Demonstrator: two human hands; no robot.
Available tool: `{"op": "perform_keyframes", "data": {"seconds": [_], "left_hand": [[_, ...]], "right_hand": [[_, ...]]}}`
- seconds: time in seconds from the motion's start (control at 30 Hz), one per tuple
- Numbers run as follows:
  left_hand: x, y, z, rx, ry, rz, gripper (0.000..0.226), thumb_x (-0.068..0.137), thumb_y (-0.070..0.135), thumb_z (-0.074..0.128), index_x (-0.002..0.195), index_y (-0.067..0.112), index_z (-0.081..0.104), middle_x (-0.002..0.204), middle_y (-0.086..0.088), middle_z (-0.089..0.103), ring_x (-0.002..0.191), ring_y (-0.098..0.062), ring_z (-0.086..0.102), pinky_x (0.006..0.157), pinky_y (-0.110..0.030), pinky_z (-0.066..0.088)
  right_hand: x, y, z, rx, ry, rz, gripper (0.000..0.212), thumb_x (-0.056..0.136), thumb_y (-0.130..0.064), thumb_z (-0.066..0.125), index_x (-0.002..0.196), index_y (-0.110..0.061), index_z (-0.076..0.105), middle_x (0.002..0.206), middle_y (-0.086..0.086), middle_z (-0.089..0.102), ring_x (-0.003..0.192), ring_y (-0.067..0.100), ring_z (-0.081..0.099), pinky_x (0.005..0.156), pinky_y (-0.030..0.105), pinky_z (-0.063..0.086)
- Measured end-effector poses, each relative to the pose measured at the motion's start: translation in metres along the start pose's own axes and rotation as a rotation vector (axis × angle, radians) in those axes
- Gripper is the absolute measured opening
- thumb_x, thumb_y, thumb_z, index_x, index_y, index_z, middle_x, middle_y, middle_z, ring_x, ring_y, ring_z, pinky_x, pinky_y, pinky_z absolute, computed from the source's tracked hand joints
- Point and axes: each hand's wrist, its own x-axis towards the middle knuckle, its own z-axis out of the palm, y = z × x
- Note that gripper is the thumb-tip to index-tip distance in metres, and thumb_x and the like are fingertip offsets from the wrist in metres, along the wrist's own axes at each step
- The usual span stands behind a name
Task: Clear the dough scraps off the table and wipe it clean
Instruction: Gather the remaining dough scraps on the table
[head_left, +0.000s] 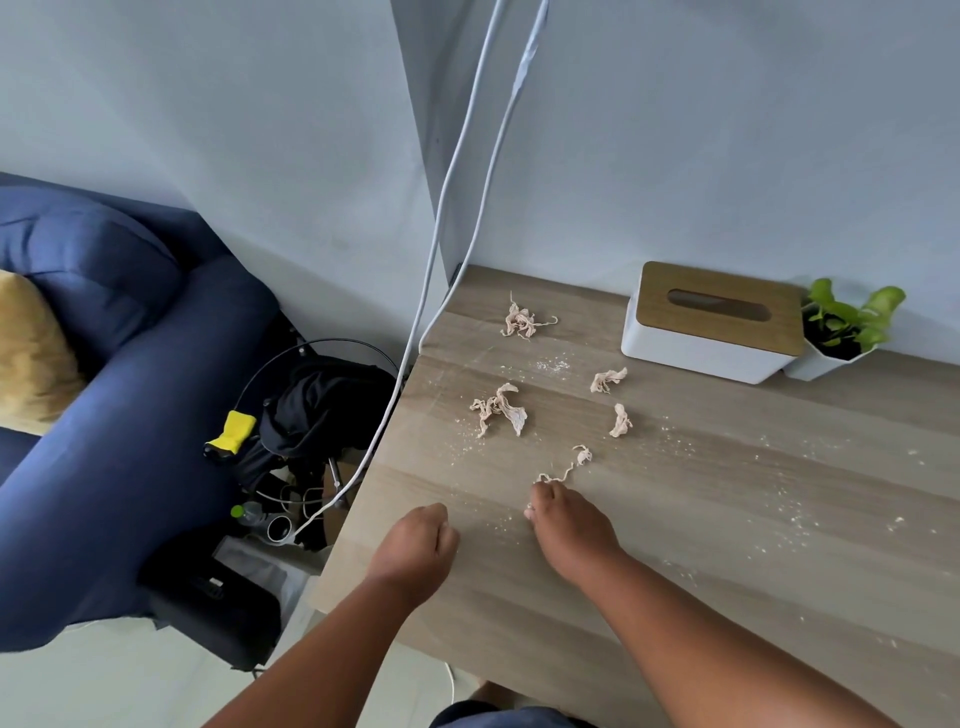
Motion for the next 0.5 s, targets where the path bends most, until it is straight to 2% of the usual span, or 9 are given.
{"op": "perform_keyframes", "data": {"seconds": [0.13,0.23,0.37,0.5], "left_hand": [[0.01,0.001,-0.001,-0.044,-0.023,0.009,0.022,0.095,0.016,0.045,0.074,0.017,0.037,0.069,-0.003,0.047,0.067,-0.023,0.044,0.062,-0.042,0.034],[0.024,0.006,-0.004,-0.037,-0.032,0.034,0.018,0.097,0.017,0.043,0.079,0.018,0.041,0.073,-0.003,0.051,0.068,-0.022,0.047,0.061,-0.04,0.033],[0.048,0.015,-0.011,-0.024,-0.066,0.099,0.014,0.095,0.01,0.044,0.083,0.017,0.048,0.079,-0.001,0.056,0.076,-0.022,0.052,0.068,-0.039,0.041],[0.071,0.023,-0.021,-0.038,-0.099,0.161,0.031,0.081,-0.006,0.045,0.077,0.024,0.05,0.085,0.002,0.058,0.083,-0.018,0.054,0.074,-0.031,0.044]], "right_hand": [[0.0,-0.001,-0.002,0.052,-0.03,0.007,0.013,0.107,-0.022,0.042,0.115,-0.013,0.047,0.12,0.011,0.059,0.103,0.031,0.061,0.071,0.035,0.038],[-0.002,0.005,-0.011,0.09,-0.026,0.048,0.018,0.108,-0.022,0.037,0.121,-0.013,0.045,0.123,0.012,0.058,0.103,0.032,0.061,0.071,0.035,0.037],[-0.005,0.015,-0.029,0.115,-0.007,0.132,0.018,0.107,-0.016,0.034,0.121,-0.01,0.043,0.116,0.014,0.062,0.095,0.033,0.064,0.068,0.033,0.034],[-0.008,0.023,-0.045,0.169,0.035,0.233,0.025,0.103,-0.01,0.035,0.126,-0.008,0.041,0.113,0.017,0.064,0.094,0.035,0.065,0.067,0.033,0.034]]}}
